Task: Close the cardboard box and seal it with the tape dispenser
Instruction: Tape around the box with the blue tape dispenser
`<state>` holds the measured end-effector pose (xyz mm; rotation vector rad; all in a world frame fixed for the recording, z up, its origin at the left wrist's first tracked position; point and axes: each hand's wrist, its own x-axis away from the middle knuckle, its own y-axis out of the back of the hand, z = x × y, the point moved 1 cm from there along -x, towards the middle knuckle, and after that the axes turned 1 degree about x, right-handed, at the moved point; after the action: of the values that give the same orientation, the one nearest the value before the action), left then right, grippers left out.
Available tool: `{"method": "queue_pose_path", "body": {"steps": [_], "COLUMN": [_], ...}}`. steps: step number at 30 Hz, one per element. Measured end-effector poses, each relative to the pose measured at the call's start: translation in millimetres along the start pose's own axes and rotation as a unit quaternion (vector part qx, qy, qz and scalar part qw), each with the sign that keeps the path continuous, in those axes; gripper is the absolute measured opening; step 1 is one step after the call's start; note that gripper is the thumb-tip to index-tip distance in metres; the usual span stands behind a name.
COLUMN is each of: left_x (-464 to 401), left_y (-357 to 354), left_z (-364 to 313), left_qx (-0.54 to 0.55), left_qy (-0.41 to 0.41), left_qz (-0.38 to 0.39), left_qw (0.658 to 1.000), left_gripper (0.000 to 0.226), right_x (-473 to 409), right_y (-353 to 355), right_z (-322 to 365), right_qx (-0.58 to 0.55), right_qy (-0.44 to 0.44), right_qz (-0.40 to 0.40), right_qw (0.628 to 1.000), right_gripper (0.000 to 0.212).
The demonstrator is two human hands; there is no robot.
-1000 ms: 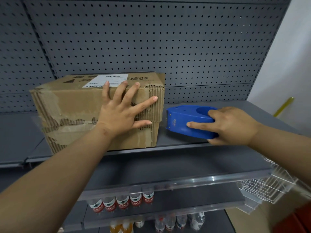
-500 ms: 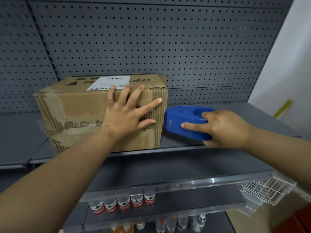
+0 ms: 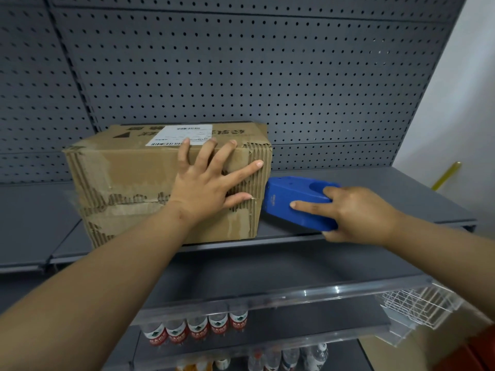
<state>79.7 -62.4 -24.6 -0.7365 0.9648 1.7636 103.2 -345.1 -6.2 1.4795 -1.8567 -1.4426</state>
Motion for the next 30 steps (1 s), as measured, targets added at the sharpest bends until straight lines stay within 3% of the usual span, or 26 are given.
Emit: {"method": "queue_pose_path", "body": {"steps": [8,10,12,15,18,23,27,30], "left_x": [0,-1,-1,-1,0,1,-8,-21], "left_y": [2,2,4,4,6,6,10,10], "left_z": [-2,-2,-1,-1,0,-10,-16,-23], "left_qx": [0.003,0.003,0.003,0.002,-0.019,-0.003,0.044,0.056], "left_qy": [-0.004,-0.006,-0.002,-0.008,-0.024,-0.142,-0.28,-0.321], "left_qz": [0.021,0.026,0.015,0.024,0.024,-0.021,0.029,0.072], "left_qw": [1.0,1.0,1.0,1.0,0.999,0.99,0.959,0.943], "left_gripper": [0.067,0.067,0.066,0.067,0.067,0.048,0.05,0.054], "right_x": [-2,-15,-27,-31,-30,-30,-33,-36], "right_y": [9,28,43,39,21,-18,-38,-50], "right_z": [-1,-24,-37,-27,-19,-4,1,2], "right_qx": [0.014,-0.013,-0.01,0.028,0.019,0.001,-0.02,-0.038], "right_qy": [-0.047,-0.161,-0.173,-0.147,-0.227,-0.262,-0.295,-0.314], "right_qz": [0.032,-0.039,-0.089,-0.009,0.041,0.086,0.095,0.107], "right_qw": [0.998,0.986,0.981,0.989,0.973,0.961,0.95,0.943], "right_gripper": [0.079,0.076,0.071,0.07,0.071,0.073,0.074,0.076]}}
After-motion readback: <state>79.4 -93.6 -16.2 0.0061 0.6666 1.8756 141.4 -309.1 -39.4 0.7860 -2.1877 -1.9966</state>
